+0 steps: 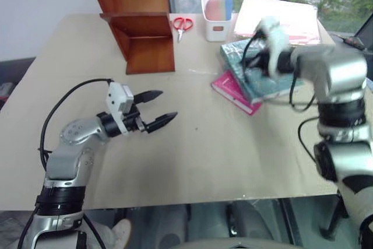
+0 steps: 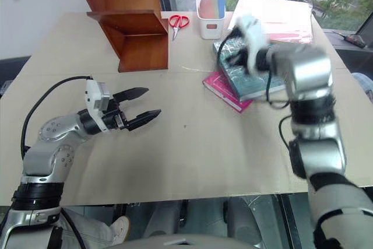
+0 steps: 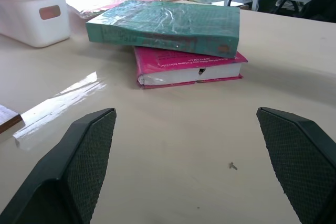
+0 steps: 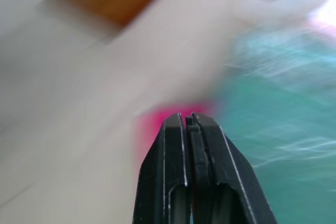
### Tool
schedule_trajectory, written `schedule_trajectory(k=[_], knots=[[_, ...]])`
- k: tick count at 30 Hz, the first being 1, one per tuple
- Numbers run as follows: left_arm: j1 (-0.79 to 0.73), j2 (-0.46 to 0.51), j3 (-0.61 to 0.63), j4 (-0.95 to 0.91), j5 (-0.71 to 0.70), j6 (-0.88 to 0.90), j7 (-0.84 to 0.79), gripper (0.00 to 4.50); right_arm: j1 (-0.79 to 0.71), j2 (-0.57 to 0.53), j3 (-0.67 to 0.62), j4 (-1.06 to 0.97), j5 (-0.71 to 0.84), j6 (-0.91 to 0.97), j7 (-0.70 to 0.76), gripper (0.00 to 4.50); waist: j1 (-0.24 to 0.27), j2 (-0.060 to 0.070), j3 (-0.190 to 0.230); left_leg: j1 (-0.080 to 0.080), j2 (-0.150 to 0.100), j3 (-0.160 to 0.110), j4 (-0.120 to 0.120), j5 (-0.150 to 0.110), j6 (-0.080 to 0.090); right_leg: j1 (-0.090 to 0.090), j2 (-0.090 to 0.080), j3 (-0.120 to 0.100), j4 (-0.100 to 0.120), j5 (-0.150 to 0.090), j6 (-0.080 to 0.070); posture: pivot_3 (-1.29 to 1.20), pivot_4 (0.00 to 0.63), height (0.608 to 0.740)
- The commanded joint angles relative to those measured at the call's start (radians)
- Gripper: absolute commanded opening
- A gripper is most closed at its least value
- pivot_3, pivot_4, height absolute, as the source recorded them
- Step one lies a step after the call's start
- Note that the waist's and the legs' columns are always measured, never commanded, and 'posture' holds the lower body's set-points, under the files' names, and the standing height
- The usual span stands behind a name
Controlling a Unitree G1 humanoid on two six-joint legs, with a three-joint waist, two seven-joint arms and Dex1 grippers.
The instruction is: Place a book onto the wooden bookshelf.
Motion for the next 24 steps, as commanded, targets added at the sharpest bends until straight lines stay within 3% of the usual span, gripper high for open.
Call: schedule_trajectory(k=[1,4,8,13,24], knots=[[-0.008,0.003,0.012,-0.018,-0.003,-0.008,-0.002,4.5,-0.107,-0.009,-0.03,0.435,-0.069,-0.308,-0.133,0.15,0.001,0.0,0.0,0.0,0.0,0.0,0.0,0.0,0.0,0.0,0.0,0.0,0.0,0.0,0.0,0.0,0.15,0.74],[0.004,0.001,0.016,-0.037,-0.009,-0.003,0.007,4.5,-0.188,0.002,-0.042,0.754,-0.112,-0.568,-0.256,0.15,-0.007,0.0,0.001,-0.001,0.0,0.002,-0.003,0.0,0.0,-0.001,0.0,0.002,-0.001,0.0,0.0,0.0,0.15,0.74],[0.034,0.0,0.03,-0.078,-0.018,0.007,0.029,4.5,-0.193,0.016,-0.059,0.924,-0.139,-0.724,-0.34,0.15,-0.011,0.004,0.003,-0.001,0.0,0.005,-0.006,0.0,0.0,-0.002,0.0,0.004,-0.004,0.0,0.0,0.0,0.15,0.74],[0.079,0.0,0.045,-0.133,-0.032,0.023,0.057,4.5,-0.17,0.047,-0.069,0.974,-0.158,-0.764,-0.314,0.15,-0.014,0.004,0.003,0.0,0.001,0.006,-0.006,0.0,0.0,-0.002,0.0,0.005,-0.004,0.0,0.0,0.0,0.15,0.74],[0.098,0.001,0.054,-0.149,-0.038,0.034,0.069,4.5,-0.143,0.076,-0.074,0.963,-0.165,-0.788,-0.104,0.15,-0.015,0.004,0.003,0.002,0.001,0.005,-0.002,0.0,0.0,-0.001,0.0,0.005,0.002,0.0,0.0,0.0,0.15,0.74]])
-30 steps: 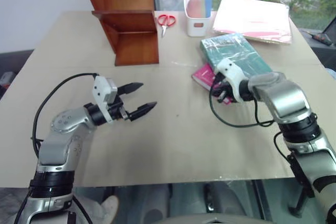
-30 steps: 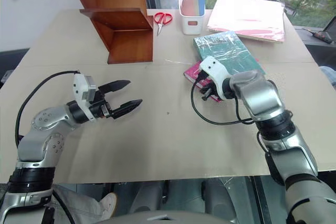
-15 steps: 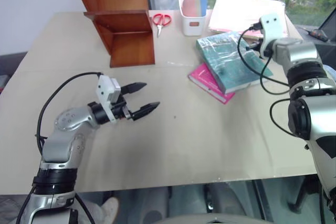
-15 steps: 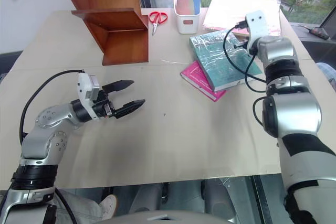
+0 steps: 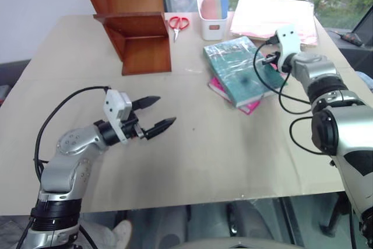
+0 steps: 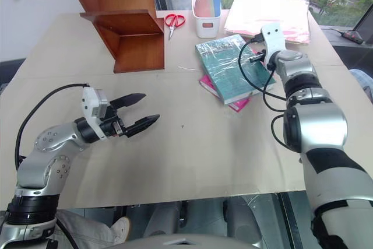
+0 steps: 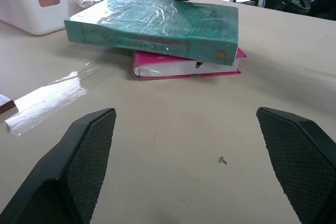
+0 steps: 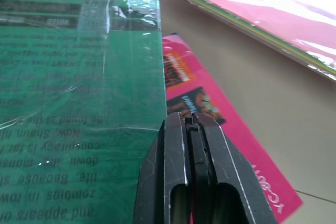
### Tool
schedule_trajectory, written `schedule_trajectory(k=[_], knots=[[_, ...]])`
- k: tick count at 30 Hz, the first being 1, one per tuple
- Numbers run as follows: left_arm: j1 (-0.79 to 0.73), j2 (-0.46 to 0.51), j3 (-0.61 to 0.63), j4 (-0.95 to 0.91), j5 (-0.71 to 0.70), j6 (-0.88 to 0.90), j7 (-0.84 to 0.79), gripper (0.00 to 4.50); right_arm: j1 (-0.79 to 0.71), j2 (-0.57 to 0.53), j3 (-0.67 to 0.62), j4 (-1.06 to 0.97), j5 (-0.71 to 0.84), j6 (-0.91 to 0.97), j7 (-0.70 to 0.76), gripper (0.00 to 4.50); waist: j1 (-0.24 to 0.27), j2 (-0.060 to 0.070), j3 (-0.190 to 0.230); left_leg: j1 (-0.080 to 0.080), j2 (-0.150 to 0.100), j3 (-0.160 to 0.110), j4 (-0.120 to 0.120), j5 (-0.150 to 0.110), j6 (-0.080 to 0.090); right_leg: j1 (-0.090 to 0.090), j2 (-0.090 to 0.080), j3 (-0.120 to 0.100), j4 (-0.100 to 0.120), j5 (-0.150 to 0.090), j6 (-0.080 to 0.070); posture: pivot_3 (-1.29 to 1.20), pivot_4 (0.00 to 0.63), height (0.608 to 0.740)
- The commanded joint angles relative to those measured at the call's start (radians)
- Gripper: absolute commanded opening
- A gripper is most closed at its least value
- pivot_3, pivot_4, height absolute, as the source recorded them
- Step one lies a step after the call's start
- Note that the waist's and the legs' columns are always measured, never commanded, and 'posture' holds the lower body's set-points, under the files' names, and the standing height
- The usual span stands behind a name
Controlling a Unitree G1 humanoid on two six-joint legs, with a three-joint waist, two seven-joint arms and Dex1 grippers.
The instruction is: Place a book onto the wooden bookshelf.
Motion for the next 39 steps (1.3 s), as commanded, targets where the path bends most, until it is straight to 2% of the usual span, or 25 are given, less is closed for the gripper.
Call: schedule_trajectory(k=[1,13,16,17,18,19,21,25,27,28,30,34,39], knots=[[-0.004,0.003,0.02,-0.033,-0.017,-0.006,-0.002,4.5,0.018,0.004,0.002,-0.014,-0.005,-0.004,0.066,0.15,-0.001,0.0,0.0,0.0,0.0,0.0,0.0,0.0,0.0,0.0,0.0,0.0,0.0,0.0,0.0,0.0,0.15,0.74],[-0.02,-0.011,0.01,-0.023,-0.032,0.008,-0.006,4.5,0.046,-0.005,-0.026,-0.088,0.032,-0.066,0.167,0.15,-0.01,0.0,0.0,0.0,0.0,0.0,0.0,0.0,0.0,0.0,0.0,0.0,0.0,0.0,0.0,0.0,0.15,0.74],[-0.044,-0.041,-0.006,-0.021,-0.041,0.041,0.028,4.5,0.078,-0.042,-0.042,-0.22,0.075,-0.117,0.255,0.15,-0.008,0.0,0.0,-0.001,0.0,0.0,0.0,0.0,0.0,0.0,0.0,0.0,0.0,0.0,0.0,0.0,0.15,0.74],[-0.057,-0.054,-0.015,-0.018,-0.04,0.051,0.041,4.5,0.111,-0.061,-0.027,-0.299,0.065,-0.147,0.264,0.15,-0.007,0.0,0.0,-0.001,0.0,0.0,0.0,0.0,0.0,0.0,0.0,0.0,0.0,0.0,0.0,0.0,0.15,0.74],[-0.077,-0.078,-0.029,-0.011,-0.035,0.061,0.064,4.5,0.185,-0.088,-0.019,-0.46,0.077,-0.116,0.3,0.15,0.002,0.001,0.0,-0.001,0.0,0.0,0.0,0.0,0.0,0.0,0.0,0.0,0.0,0.0,0.0,0.0,0.15,0.74],[-0.095,-0.098,-0.043,-0.004,-0.028,0.065,0.081,4.5,0.261,-0.105,-0.026,-0.631,0.111,-0.048,0.33,0.64,0.007,0.001,0.0,-0.002,0.0,-0.001,0.0,0.0,0.0,0.0,0.0,-0.001,-0.001,0.0,0.0,0.0,0.15,0.74],[-0.136,-0.134,-0.076,0.025,-0.01,0.073,0.103,4.5,0.454,-0.143,-0.041,-1.035,0.188,0.127,0.367,0.99,0.023,0.001,0.001,-0.002,0.0,-0.001,0.0,0.0,0.0,0.0,0.0,-0.001,-0.001,0.0,0.0,0.0,0.15,0.74],[-0.212,-0.172,-0.119,0.1,0.01,0.093,0.11,4.5,0.778,-0.172,-0.079,-1.655,0.326,0.401,0.314,2.65,0.038,0.001,0.0,-0.004,0.0,-0.006,0.002,0.0,0.0,0.0,0.0,-0.005,-0.001,0.0,0.0,0.0,0.15,0.74],[-0.263,-0.191,-0.134,0.152,0.013,0.111,0.113,4.5,0.963,-0.14,-0.116,-1.917,0.405,0.463,0.263,3.48,0.04,0.001,0.0,-0.004,0.0,-0.005,0.002,0.0,0.0,0.0,0.0,-0.005,-0.001,0.0,0.0,0.0,0.15,0.74],[-0.288,-0.201,-0.136,0.176,0.003,0.134,0.115,4.5,1.039,-0.136,-0.121,-2.009,0.406,0.457,0.241,3.48,0.037,0.001,0.001,-0.004,0.0,-0.006,0.003,0.0,0.0,0.001,0.0,-0.006,-0.001,0.0,0.0,0.0,0.15,0.74],[-0.338,-0.223,-0.128,0.222,-0.032,0.204,0.125,4.5,1.152,-0.139,-0.137,-2.13,0.433,0.464,0.224,3.48,0.033,0.001,0.0,-0.004,-0.001,-0.006,0.004,0.0,0.0,0.001,0.0,-0.005,0.0,0.0,0.001,0.0,0.15,0.74],[-0.459,-0.298,-0.071,0.331,-0.144,0.442,0.229,4.5,1.351,-0.164,-0.205,-2.229,0.484,0.491,0.217,4.42,0.037,-0.001,0.0,-0.001,0.0,-0.009,0.011,0.0,0.0,0.007,0.001,-0.008,0.0,-0.001,0.002,0.0,0.15,0.74],[-0.553,-0.382,0.005,0.425,-0.246,0.648,0.345,4.5,1.449,-0.157,-0.245,-2.29,0.471,0.474,0.136,4.42,0.034,-0.001,0.0,-0.001,0.0,-0.008,0.016,0.0,0.0,0.009,0.001,-0.007,0.0,0.0,0.008,0.0,0.15,0.74]])
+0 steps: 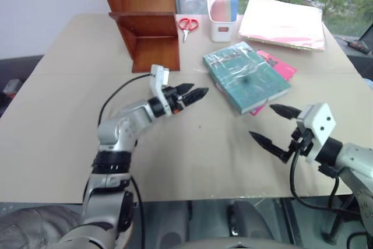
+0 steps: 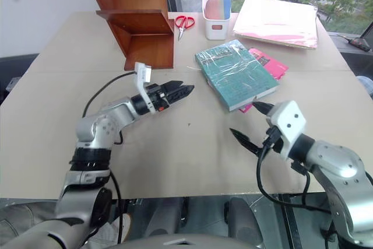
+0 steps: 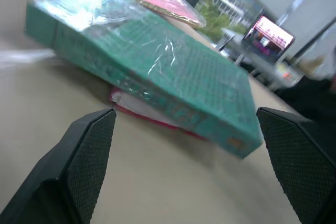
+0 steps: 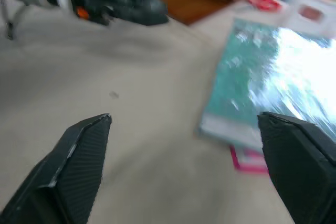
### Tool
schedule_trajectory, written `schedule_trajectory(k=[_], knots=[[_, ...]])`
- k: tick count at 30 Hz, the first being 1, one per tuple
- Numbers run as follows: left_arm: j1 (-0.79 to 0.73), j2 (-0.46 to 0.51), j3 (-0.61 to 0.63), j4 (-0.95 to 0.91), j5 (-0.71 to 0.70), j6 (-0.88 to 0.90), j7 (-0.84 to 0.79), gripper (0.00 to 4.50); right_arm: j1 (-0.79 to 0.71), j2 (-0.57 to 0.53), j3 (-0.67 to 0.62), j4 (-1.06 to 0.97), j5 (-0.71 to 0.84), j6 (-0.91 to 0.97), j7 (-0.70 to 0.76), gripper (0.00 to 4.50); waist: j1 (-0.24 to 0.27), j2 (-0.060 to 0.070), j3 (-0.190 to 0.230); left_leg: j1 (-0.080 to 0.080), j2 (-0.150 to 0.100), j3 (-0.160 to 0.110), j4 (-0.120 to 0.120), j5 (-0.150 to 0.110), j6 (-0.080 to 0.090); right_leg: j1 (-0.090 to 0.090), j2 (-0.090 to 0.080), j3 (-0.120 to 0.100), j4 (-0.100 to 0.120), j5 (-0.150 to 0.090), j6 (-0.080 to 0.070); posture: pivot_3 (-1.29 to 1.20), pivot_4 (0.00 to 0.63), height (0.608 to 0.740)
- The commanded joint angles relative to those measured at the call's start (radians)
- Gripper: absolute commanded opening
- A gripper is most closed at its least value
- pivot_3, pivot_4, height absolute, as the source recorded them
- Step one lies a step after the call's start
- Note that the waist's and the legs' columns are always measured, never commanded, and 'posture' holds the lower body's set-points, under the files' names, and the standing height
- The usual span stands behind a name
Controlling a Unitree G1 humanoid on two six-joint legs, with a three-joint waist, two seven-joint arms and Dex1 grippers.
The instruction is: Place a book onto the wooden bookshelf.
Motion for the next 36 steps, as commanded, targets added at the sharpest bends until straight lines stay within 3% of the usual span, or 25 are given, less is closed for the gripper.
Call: schedule_trajectory(k=[1,7,15,22,28,31,33,35,36], knots=[[-0.065,-0.053,0.064,0.049,-0.08,0.123,0.08,4.5,0.033,0.014,-0.053,-0.09,0.012,-0.015,-0.067,4.42,0.002,0.0,0.0,0.0,0.0,0.0,0.0,0.0,0.0,0.0,0.0,0.0,0.0,0.0,0.0,0.0,0.15,0.74],[-0.172,-0.151,0.138,0.231,-0.088,0.204,0.2,4.5,0.116,0.025,-0.083,-0.154,0.035,-0.016,-0.119,4.42,0.004,-0.001,0.0,-0.002,-0.001,-0.001,0.0,0.0,0.0,0.0,0.0,-0.001,-0.001,0.002,-0.003,0.0,0.15,0.74],[-0.314,-0.263,0.279,0.543,-0.097,0.155,0.311,4.5,0.092,0.021,-0.064,-0.168,0.057,-0.011,-0.185,4.42,0.006,-0.001,0.0,-0.002,-0.002,-0.001,0.0,0.0,0.0,0.0,-0.001,-0.001,-0.002,0.001,-0.001,0.0,0.15,0.74],[-0.378,-0.276,0.343,0.686,-0.106,0.162,0.301,4.5,0.057,0.013,-0.034,-0.159,0.06,-0.007,-0.222,4.42,0.005,-0.001,0.0,-0.002,-0.003,-0.001,-0.002,0.0,0.0,-0.001,-0.001,-0.001,-0.002,0.002,-0.003,0.0,0.15,0.74],[-0.385,-0.284,0.357,0.68,-0.12,0.227,0.294,4.5,0.038,0.01,-0.023,-0.157,0.063,-0.004,-0.243,4.42,0.006,-0.001,0.0,-0.003,-0.003,-0.001,-0.002,0.0,0.0,-0.001,-0.002,-0.001,-0.002,0.002,-0.003,0.0,0.15,0.74],[-0.387,-0.287,0.363,0.683,-0.114,0.223,0.294,3.65,0.029,0.009,-0.015,-0.16,0.063,-0.001,-0.255,4.5,0.005,-0.001,0.0,-0.002,-0.003,-0.001,-0.002,0.0,0.0,-0.001,-0.002,-0.001,-0.002,0.002,-0.003,0.0,0.15,0.74],[-0.389,-0.288,0.365,0.688,-0.111,0.221,0.292,2.67,0.026,0.008,-0.01,-0.162,0.064,0.0,-0.262,4.5,0.005,-0.001,0.0,-0.002,-0.003,-0.001,-0.002,0.0,0.0,-0.001,-0.002,-0.001,-0.002,0.002,-0.003,0.0,0.15,0.74],[-0.39,-0.287,0.366,0.693,-0.108,0.219,0.29,2.06,0.023,0.006,-0.006,-0.161,0.064,0.001,-0.266,4.5,0.006,-0.001,0.0,-0.002,-0.003,-0.001,-0.002,0.0,0.0,-0.001,-0.002,-0.001,-0.002,0.002,-0.003,0.0,0.15,0.74],[-0.39,-0.287,0.364,0.699,-0.104,0.214,0.288,1.54,0.022,0.005,-0.005,-0.16,0.065,0.0,-0.266,4.5,0.006,-0.001,0.0,-0.003,-0.003,-0.001,-0.002,0.0,0.0,-0.001,-0.002,-0.001,-0.002,0.002,-0.003,0.0,0.15,0.74]])
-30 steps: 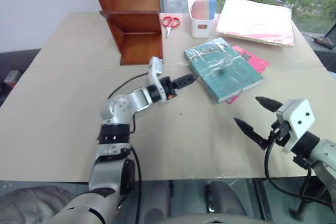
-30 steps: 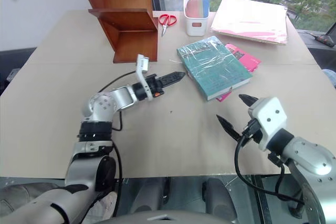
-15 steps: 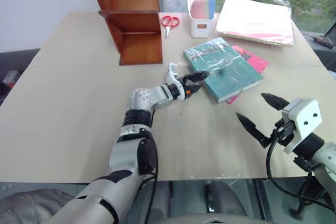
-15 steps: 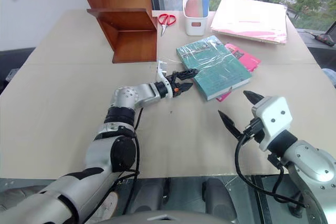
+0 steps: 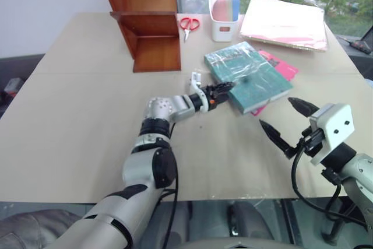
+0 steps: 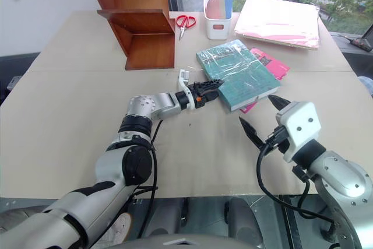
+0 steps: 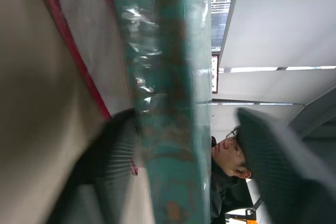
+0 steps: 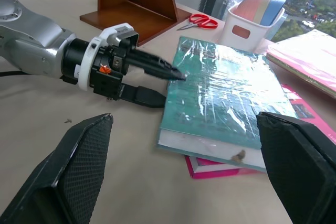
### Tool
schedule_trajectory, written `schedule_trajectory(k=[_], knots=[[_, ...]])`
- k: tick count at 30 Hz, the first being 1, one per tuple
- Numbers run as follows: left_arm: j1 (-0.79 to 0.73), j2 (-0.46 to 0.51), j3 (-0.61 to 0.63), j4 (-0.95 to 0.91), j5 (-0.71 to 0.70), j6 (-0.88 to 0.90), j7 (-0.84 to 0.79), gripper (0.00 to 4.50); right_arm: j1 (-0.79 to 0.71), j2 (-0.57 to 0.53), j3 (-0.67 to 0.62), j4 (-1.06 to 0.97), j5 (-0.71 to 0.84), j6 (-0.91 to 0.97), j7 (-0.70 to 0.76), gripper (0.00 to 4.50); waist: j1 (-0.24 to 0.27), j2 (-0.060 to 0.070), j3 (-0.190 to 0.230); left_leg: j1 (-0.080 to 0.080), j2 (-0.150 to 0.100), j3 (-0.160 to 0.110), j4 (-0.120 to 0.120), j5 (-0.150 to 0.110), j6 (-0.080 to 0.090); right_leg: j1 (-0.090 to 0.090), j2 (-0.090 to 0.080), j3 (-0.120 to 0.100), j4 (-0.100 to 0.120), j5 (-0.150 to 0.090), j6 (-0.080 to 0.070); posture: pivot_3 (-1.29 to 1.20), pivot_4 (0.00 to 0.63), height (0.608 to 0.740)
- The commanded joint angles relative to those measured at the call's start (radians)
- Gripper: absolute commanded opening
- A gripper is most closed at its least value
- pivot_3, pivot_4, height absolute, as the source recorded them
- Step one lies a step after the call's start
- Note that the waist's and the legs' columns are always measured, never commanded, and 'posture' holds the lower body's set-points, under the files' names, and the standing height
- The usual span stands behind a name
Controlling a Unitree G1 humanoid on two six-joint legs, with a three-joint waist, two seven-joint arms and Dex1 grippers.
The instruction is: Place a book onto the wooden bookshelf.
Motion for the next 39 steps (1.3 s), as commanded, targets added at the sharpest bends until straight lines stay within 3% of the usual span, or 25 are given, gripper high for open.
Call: schedule_trajectory(k=[1,12,16,22,30,33,39], knots=[[-0.025,-0.007,0.003,0.007,-0.005,-0.007,-0.025,1.54,-0.007,-0.011,-0.003,-0.027,0.007,-0.009,-0.012,4.5,0.0,0.0,0.0,0.0,0.0,0.0,0.0,0.0,0.0,0.0,0.0,0.0,0.0,0.0,0.0,0.0,0.15,0.74],[-0.013,0.001,0.014,-0.011,-0.019,0.006,-0.02,1.54,0.0,-0.019,0.009,-0.027,0.003,-0.014,-0.018,4.5,0.0,0.0,0.0,0.0,0.0,0.0,0.0,0.0,0.0,0.0,0.0,0.0,0.0,0.0,0.0,0.0,0.15,0.74],[0.02,0.015,0.007,-0.117,-0.045,0.072,-0.036,0.53,0.0,-0.022,0.013,-0.021,0.002,-0.023,-0.013,4.5,-0.001,0.0,0.0,0.0,0.0,0.0,0.0,0.0,0.0,0.0,0.0,0.0,0.0,0.0,0.0,0.0,0.15,0.74],[0.086,0.034,-0.006,-0.327,-0.089,0.175,-0.026,0.53,-0.016,-0.024,0.025,0.021,-0.001,-0.054,0.005,4.5,-0.002,0.0,0.0,0.0,0.0,0.0,-0.001,0.0,0.0,0.0,0.0,0.0,0.0,0.0,0.0,0.0,0.15,0.74],[0.104,-0.016,0.057,-0.388,-0.129,0.209,0.116,0.53,-0.036,-0.038,0.043,0.063,-0.01,-0.09,0.031,4.5,0.001,0.0,0.0,0.0,-0.001,0.0,0.0,0.0,0.0,0.0,-0.001,0.0,0.0,0.0,0.0,0.0,0.15,0.74],[0.107,-0.03,0.076,-0.395,-0.143,0.222,0.156,1.42,-0.037,-0.041,0.043,0.067,-0.011,-0.091,0.032,4.5,0.0,0.0,0.0,0.0,-0.001,0.0,0.0,0.0,0.0,0.0,-0.001,0.0,0.0,0.0,0.0,0.0,0.15,0.74],[0.109,-0.056,0.051,-0.332,-0.118,0.158,0.133,4.16,-0.043,-0.048,0.041,0.072,-0.006,-0.089,0.035,4.5,0.002,0.0,0.0,0.0,-0.001,0.0,0.0,0.0,0.0,0.0,-0.001,0.0,0.0,0.0,0.0,0.0,0.15,0.74]])
